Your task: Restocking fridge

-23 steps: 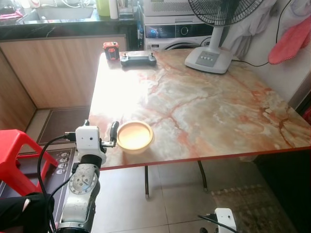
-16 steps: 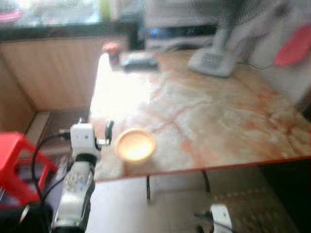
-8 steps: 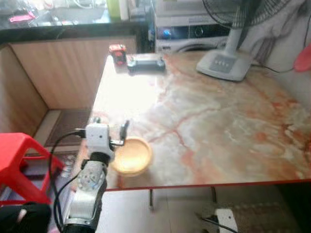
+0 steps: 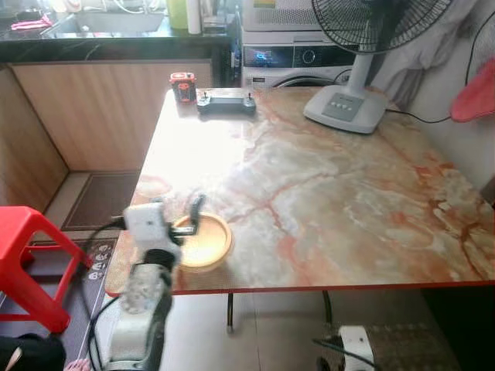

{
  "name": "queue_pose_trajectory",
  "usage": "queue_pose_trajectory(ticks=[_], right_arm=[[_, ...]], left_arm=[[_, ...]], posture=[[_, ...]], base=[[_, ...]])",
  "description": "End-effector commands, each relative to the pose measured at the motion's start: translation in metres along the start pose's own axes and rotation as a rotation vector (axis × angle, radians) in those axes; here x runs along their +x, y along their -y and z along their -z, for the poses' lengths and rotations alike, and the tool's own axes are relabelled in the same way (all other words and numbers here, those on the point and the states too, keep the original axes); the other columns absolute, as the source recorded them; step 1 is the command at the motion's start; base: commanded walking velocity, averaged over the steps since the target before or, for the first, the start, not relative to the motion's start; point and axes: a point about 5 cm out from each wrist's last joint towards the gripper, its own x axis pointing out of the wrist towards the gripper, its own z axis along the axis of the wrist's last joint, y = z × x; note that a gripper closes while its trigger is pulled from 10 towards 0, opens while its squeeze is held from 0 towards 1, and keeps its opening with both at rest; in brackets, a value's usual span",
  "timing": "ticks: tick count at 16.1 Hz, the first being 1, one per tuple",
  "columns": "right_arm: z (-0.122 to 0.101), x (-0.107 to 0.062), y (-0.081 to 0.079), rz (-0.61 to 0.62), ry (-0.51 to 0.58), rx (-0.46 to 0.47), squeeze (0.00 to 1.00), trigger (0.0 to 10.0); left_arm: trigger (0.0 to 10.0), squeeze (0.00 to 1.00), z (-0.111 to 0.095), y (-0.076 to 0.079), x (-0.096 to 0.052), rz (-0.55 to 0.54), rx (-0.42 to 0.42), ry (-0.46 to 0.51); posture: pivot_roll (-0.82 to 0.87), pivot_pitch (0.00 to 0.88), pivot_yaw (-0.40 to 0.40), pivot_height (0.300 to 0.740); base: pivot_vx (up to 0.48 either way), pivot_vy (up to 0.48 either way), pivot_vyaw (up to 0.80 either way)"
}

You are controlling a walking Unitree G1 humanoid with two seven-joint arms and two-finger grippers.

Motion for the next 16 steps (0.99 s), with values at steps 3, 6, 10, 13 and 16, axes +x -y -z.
queue_pose_trajectory(ticks=[3, 6, 10, 13, 16], right_arm=[[-0.015, 0.002, -0.006, -0.009, 0.029, -0.004, 0.00, 10.0], [-0.025, 0.003, -0.008, -0.016, 0.039, -0.029, 0.00, 10.0], [-0.034, 0.004, -0.003, -0.008, 0.034, -0.071, 0.00, 10.0], [-0.039, 0.004, -0.001, 0.006, 0.029, -0.069, 0.00, 10.0], [-0.045, 0.003, 0.001, -0.018, 0.027, -0.153, 0.00, 10.0]], left_arm=[[10.0, 0.00, -0.005, -0.016, 0.002, -0.062, 0.012, -0.003], [10.0, 0.00, -0.005, -0.027, 0.006, -0.088, -0.030, -0.025], [10.0, 0.00, 0.003, -0.022, 0.010, -0.016, -0.041, -0.060], [10.0, 1.00, 0.001, -0.026, 0.013, 0.003, -0.063, -0.058], [10.0, 1.00, 0.000, -0.023, 0.016, 0.004, -0.066, -0.037]], posture=[[0.12, 0.000, -0.025, 0.740], [0.14, 0.000, -0.040, 0.740], [0.17, 0.000, -0.058, 0.740], [0.20, 0.000, -0.103, 0.740], [0.21, 0.000, -0.124, 0.740]], base=[[0.000, 0.000, 0.00], [0.000, 0.000, 0.00], [0.000, 0.000, 0.00], [0.000, 0.000, 0.00], [0.000, 0.000, 0.00]])
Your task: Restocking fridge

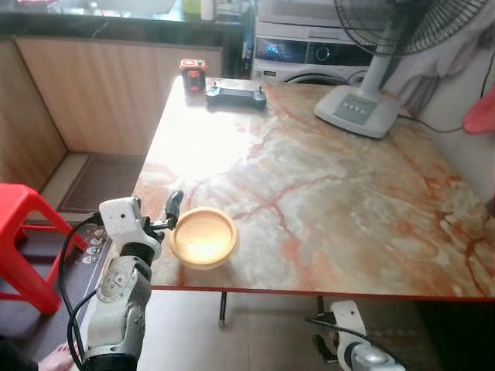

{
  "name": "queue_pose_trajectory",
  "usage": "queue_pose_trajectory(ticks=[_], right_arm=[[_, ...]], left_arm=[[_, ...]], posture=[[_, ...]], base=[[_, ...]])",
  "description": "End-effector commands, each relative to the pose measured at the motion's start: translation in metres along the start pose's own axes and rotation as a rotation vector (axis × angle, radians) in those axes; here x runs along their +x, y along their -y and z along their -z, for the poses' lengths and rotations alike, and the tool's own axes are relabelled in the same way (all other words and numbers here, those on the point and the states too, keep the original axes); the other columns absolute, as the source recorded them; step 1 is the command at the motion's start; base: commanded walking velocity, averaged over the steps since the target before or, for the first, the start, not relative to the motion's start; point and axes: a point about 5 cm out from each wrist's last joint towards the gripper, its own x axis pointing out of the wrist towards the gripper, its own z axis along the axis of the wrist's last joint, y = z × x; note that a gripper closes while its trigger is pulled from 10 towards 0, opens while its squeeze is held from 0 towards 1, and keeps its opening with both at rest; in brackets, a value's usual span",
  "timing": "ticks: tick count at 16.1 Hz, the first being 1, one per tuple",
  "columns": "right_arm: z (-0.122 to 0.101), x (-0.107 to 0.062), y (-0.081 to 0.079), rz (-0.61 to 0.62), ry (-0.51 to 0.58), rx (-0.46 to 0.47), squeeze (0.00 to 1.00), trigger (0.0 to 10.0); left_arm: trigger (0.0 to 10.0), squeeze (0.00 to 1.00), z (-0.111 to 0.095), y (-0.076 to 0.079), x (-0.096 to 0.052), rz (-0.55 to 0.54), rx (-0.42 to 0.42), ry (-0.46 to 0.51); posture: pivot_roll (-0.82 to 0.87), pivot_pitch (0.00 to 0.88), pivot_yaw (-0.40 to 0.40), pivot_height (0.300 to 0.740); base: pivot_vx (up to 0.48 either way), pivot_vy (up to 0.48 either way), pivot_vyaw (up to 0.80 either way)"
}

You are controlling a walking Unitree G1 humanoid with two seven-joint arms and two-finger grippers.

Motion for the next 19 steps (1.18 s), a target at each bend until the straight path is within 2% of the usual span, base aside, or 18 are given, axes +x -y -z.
queue_pose_trajectory(ticks=[1, 2, 6, 7, 10, 12, 13, 14, 15, 17, 19], right_arm=[[-0.002, 0.000, 0.004, 0.014, -0.001, 0.001, 0.00, 10.0], [-0.002, -0.001, 0.006, 0.038, 0.015, 0.053, 0.00, 10.0], [-0.001, -0.001, 0.006, 0.047, 0.025, 0.115, 0.00, 10.0], [-0.001, 0.000, 0.003, 0.043, 0.019, 0.122, 0.00, 10.0], [-0.001, 0.001, -0.005, 0.034, 0.013, 0.130, 0.00, 10.0], [-0.001, 0.002, -0.011, 0.039, 0.025, 0.165, 0.00, 10.0], [-0.002, 0.002, -0.011, 0.042, 0.028, 0.170, 0.00, 10.0], [-0.002, 0.002, -0.011, 0.043, 0.029, 0.171, 0.00, 10.0], [-0.002, 0.002, -0.011, 0.048, 0.029, 0.183, 0.00, 10.0], [0.002, 0.002, -0.010, 0.042, 0.011, 0.178, 0.00, 10.0], [0.003, 0.001, -0.009, 0.041, 0.004, 0.162, 0.00, 10.0]], left_arm=[[10.0, 1.00, 0.000, 0.006, 0.002, 0.012, -0.005, 0.009], [10.0, 1.00, 0.003, 0.008, 0.003, 0.031, 0.023, -0.003], [10.0, 1.00, 0.012, 0.013, -0.002, 0.087, 0.111, -0.065], [10.0, 0.00, 0.014, 0.012, -0.007, 0.098, 0.105, -0.075], [10.0, 0.00, 0.009, 0.007, -0.011, 0.078, 0.121, -0.051], [10.0, 0.00, -0.004, 0.010, -0.010, 0.052, 0.219, 0.028], [10.0, 0.00, -0.005, 0.012, -0.009, 0.064, 0.209, 0.031], [10.0, 0.19, -0.005, 0.012, -0.009, 0.067, 0.205, 0.030], [10.0, 1.00, -0.001, 0.011, -0.011, 0.080, 0.195, 0.011], [10.0, 1.00, 0.007, 0.007, -0.020, 0.085, 0.103, -0.033], [10.0, 1.00, 0.010, 0.005, -0.025, 0.071, 0.080, -0.046]], posture=[[0.20, 0.000, -0.113, 0.740], [0.17, 0.000, -0.081, 0.740], [0.12, 0.000, -0.014, 0.740], [0.12, 0.000, -0.004, 0.740], [0.10, 0.000, 0.033, 0.740], [0.08, 0.000, 0.072, 0.740], [0.08, 0.000, 0.083, 0.740], [0.08, 0.000, 0.085, 0.740], [0.07, 0.000, 0.089, 0.740], [0.09, 0.000, 0.070, 0.740], [0.09, 0.000, 0.060, 0.740]], base=[[0.000, 0.000, 0.00], [0.000, 0.000, 0.00], [0.000, 0.000, 0.00], [0.000, 0.000, 0.00], [0.000, 0.000, 0.00], [0.000, 0.000, 0.00], [0.000, 0.000, 0.00], [0.000, 0.000, 0.00], [0.000, 0.000, 0.00], [0.000, 0.000, 0.00], [0.000, 0.000, 0.00]])
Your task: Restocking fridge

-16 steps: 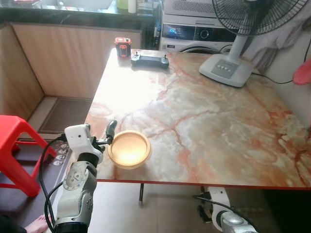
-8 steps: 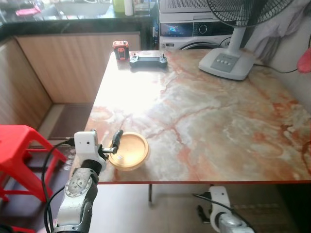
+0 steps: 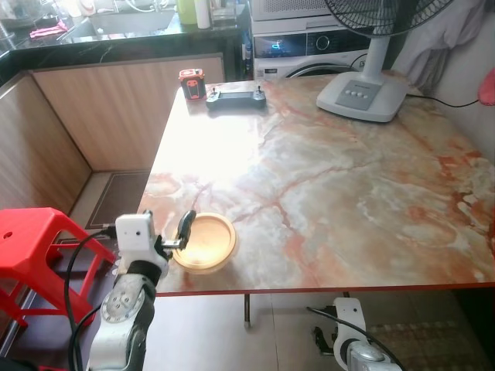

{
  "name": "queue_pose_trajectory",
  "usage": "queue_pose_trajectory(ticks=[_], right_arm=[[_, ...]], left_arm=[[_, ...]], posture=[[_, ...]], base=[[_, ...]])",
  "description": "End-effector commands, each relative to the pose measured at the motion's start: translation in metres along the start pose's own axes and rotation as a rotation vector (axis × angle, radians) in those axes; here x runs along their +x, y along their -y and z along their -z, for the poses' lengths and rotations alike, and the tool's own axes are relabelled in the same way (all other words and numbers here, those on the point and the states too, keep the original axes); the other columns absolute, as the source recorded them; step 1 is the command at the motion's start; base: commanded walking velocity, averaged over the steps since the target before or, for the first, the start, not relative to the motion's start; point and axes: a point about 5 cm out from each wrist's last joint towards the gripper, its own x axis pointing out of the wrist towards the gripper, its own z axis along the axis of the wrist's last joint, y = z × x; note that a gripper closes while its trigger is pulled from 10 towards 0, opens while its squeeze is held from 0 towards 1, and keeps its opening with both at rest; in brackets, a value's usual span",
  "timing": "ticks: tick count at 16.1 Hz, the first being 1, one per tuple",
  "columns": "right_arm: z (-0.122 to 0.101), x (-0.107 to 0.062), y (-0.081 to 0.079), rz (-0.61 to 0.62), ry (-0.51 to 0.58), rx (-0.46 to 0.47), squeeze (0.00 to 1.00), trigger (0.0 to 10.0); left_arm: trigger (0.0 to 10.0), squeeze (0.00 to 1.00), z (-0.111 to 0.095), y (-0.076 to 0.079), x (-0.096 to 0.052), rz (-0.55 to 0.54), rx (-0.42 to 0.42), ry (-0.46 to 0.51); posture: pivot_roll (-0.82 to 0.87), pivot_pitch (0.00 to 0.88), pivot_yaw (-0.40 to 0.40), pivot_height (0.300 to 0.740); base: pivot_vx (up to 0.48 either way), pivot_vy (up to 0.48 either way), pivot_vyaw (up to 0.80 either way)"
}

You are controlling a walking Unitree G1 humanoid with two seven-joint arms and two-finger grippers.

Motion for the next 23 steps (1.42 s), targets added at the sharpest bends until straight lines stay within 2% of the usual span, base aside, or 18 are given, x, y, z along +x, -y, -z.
queue_pose_trajectory(ticks=[1, 2, 3, 4, 5, 6, 9, 12, 13, 18, 23], right_arm=[[0.005, 0.000, 0.000, -0.003, -0.016, -0.006, 0.00, 10.0], [0.004, 0.000, 0.000, -0.003, -0.013, -0.008, 0.00, 10.0], [0.002, 0.000, 0.001, -0.003, -0.005, -0.014, 0.00, 10.0], [0.002, 0.000, 0.001, -0.003, -0.002, -0.014, 0.00, 10.0], [0.001, 0.000, 0.001, -0.002, 0.001, -0.009, 0.00, 10.0], [0.001, 0.000, 0.001, -0.013, -0.005, -0.032, 0.00, 10.0], [0.001, 0.000, 0.002, -0.007, -0.005, -0.023, 0.00, 10.0], [0.001, 0.000, 0.003, -0.004, -0.003, -0.027, 0.00, 10.0], [0.000, -0.001, 0.004, -0.007, -0.001, -0.027, 0.00, 10.0], [0.000, -0.001, 0.006, -0.005, 0.001, -0.035, 0.00, 10.0], [-0.001, -0.001, 0.008, -0.005, -0.002, -0.056, 0.00, 10.0]], left_arm=[[10.0, 1.00, -0.001, -0.002, -0.003, -0.003, -0.027, -0.001], [10.0, 1.00, 0.001, -0.002, -0.003, 0.008, -0.038, -0.011], [10.0, 0.87, 0.005, 0.000, -0.005, 0.053, -0.035, -0.026], [10.0, 0.87, 0.006, -0.001, -0.006, 0.055, -0.021, -0.030], [10.0, 0.00, 0.007, -0.002, -0.007, 0.043, -0.021, -0.037], [10.0, 0.00, 0.013, -0.006, -0.010, 0.008, -0.036, -0.062], [10.0, 0.00, 0.017, -0.016, -0.016, -0.061, -0.086, -0.063], [10.0, 0.00, 0.021, -0.018, -0.017, -0.069, -0.151, -0.079], [10.0, 0.00, 0.027, -0.021, -0.014, -0.079, -0.209, -0.093], [10.0, 0.00, 0.030, -0.022, -0.001, -0.035, -0.252, -0.101], [10.0, 0.00, 0.039, -0.016, 0.012, 0.037, -0.337, -0.127]], posture=[[0.09, 0.000, 0.059, 0.740], [0.09, 0.000, 0.056, 0.740], [0.08, 0.000, 0.053, 0.740], [0.08, 0.000, 0.054, 0.740], [0.08, 0.000, 0.055, 0.740], [0.08, 0.000, 0.054, 0.740], [0.07, 0.016, 0.045, 0.740], [0.07, 0.026, 0.045, 0.740], [0.07, 0.034, 0.039, 0.740], [0.06, 0.051, 0.023, 0.740], [0.05, 0.071, 0.007, 0.740]], base=[[0.000, 0.000, 0.00], [0.000, 0.000, 0.00], [0.000, 0.000, 0.00], [0.000, 0.000, 0.00], [0.000, 0.000, 0.00], [0.000, 0.000, 0.00], [0.000, 0.000, 0.00], [0.000, 0.000, 0.00], [0.000, 0.000, 0.00], [0.000, 0.000, 0.00], [0.000, 0.000, 0.00]])
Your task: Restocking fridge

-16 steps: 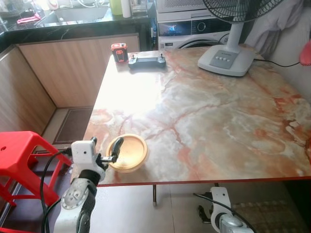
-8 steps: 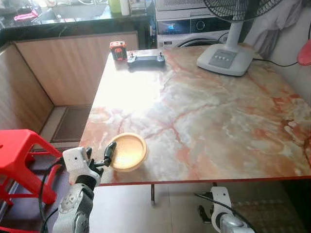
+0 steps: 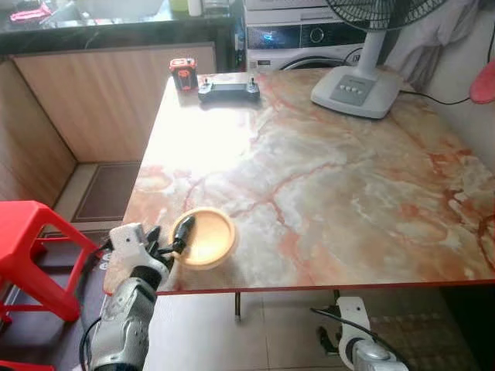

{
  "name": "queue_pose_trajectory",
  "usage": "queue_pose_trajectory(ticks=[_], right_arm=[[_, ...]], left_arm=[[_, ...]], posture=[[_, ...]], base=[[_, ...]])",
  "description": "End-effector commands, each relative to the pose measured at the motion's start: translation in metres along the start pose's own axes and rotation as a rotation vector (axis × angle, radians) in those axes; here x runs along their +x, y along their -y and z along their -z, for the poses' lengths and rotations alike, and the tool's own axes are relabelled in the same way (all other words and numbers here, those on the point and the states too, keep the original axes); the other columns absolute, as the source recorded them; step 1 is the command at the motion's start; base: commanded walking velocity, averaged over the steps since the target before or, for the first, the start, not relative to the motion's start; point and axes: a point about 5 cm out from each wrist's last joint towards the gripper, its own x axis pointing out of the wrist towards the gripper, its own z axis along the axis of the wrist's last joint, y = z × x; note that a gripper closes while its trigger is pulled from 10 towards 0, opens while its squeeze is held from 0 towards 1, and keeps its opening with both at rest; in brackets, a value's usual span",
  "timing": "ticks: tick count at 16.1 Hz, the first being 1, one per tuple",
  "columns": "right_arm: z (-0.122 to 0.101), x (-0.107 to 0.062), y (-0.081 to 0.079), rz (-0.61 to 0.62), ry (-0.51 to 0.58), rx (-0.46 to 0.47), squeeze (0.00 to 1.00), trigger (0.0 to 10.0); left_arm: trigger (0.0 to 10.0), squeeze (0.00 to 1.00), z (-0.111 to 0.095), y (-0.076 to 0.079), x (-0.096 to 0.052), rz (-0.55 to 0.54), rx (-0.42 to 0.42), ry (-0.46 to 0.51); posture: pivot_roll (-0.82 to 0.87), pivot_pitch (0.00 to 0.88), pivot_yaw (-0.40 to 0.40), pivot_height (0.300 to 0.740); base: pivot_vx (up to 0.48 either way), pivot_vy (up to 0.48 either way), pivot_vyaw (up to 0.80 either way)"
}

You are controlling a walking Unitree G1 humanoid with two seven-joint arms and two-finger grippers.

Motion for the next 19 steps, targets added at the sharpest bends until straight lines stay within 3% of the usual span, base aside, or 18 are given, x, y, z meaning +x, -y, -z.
queue_pose_trajectory(ticks=[1, 4, 8, 13, 19], right_arm=[[0.001, 0.000, 0.000, -0.001, -0.004, -0.006, 0.00, 10.0], [0.001, 0.000, 0.001, 0.002, -0.004, -0.012, 0.00, 10.0], [0.001, 0.000, 0.003, 0.001, -0.003, -0.022, 0.00, 10.0], [0.000, 0.000, 0.002, -0.007, 0.007, -0.021, 0.00, 10.0], [-0.002, 0.000, 0.002, -0.004, 0.021, -0.012, 0.00, 10.0]], left_arm=[[10.0, 0.00, 0.007, -0.005, -0.002, 0.000, -0.031, -0.045], [10.0, 0.00, 0.015, -0.001, 0.001, 0.069, -0.045, -0.100], [10.0, 0.00, 0.011, 0.004, 0.005, 0.102, -0.049, -0.074], [10.0, 0.00, 0.008, 0.014, 0.008, 0.195, 0.039, -0.099], [10.0, 0.00, 0.008, 0.025, 0.013, 0.250, 0.064, -0.097]], posture=[[0.04, 0.073, 0.005, 0.740], [0.04, 0.078, 0.000, 0.740], [0.04, 0.078, -0.002, 0.740], [0.04, 0.067, -0.002, 0.740], [0.04, 0.061, -0.003, 0.740]], base=[[0.000, 0.000, 0.00], [0.000, 0.000, 0.00], [0.000, 0.000, 0.00], [0.000, 0.000, 0.00], [0.000, 0.000, 0.00]])
